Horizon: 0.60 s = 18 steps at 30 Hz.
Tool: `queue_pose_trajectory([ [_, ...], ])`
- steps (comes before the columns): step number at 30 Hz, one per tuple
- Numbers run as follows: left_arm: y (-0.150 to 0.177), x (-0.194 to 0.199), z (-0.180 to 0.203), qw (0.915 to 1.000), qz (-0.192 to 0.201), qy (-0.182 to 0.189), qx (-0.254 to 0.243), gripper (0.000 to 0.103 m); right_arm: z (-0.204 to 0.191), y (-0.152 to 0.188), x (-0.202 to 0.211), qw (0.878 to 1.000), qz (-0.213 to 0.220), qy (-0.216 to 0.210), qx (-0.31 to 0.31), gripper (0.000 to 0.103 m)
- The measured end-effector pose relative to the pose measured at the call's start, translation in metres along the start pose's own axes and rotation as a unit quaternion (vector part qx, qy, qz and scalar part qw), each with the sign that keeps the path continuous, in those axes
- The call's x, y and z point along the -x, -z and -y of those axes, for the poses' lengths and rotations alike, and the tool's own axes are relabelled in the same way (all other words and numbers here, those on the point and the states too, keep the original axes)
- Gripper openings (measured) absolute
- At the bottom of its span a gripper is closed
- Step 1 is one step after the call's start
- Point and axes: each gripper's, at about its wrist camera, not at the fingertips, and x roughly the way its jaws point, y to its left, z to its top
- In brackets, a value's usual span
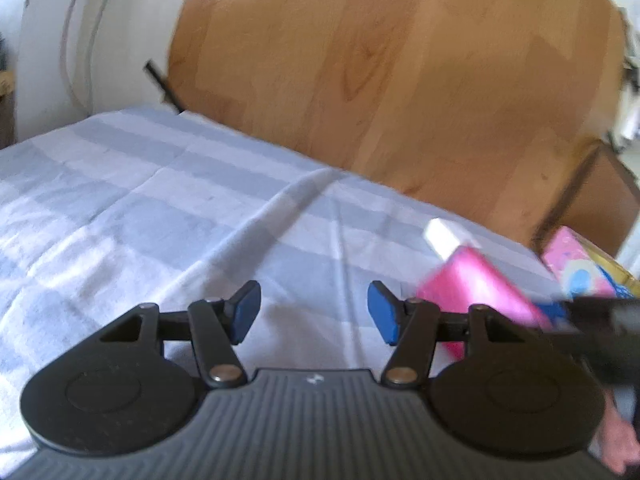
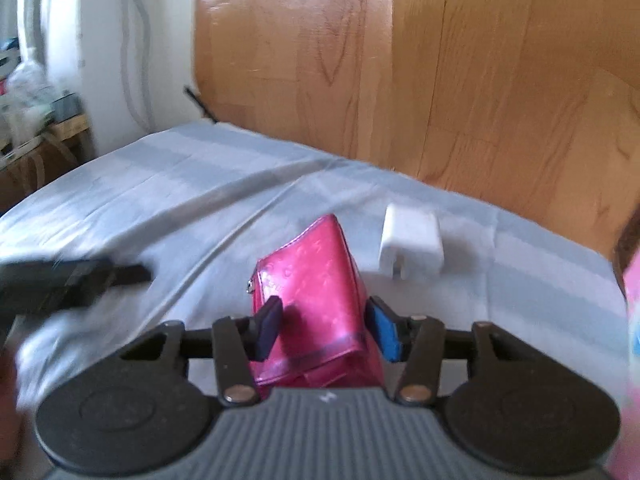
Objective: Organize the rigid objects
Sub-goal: 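Move the right gripper toward the pink pouch on the sheet, then grasp the pink pouch with the right gripper and lift it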
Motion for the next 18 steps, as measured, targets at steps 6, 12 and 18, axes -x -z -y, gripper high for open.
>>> queue_pose_trajectory([
  [6, 0.014, 0.02, 0.044, 0.9747, -0.016, 0.208, -0.079, 0.061, 0.008, 0.072, 0.095, 0.999, 0.008, -0.033, 0.035, 0.046],
  [12, 0.03, 0.032, 0.091, 0.9433, -0.044, 0.292, -0.151, 0.074, 0.049, 0.119, 0.18, 0.996, 0.065, 0.008, -0.06, 0.05],
  [18, 0.032, 0.009, 0.106, 0.9395, -0.077, 0.273, -0.192, 0.096, 0.043, 0.136, 0.169, 0.991, 0.045, -0.053, -0.115, 0.03],
])
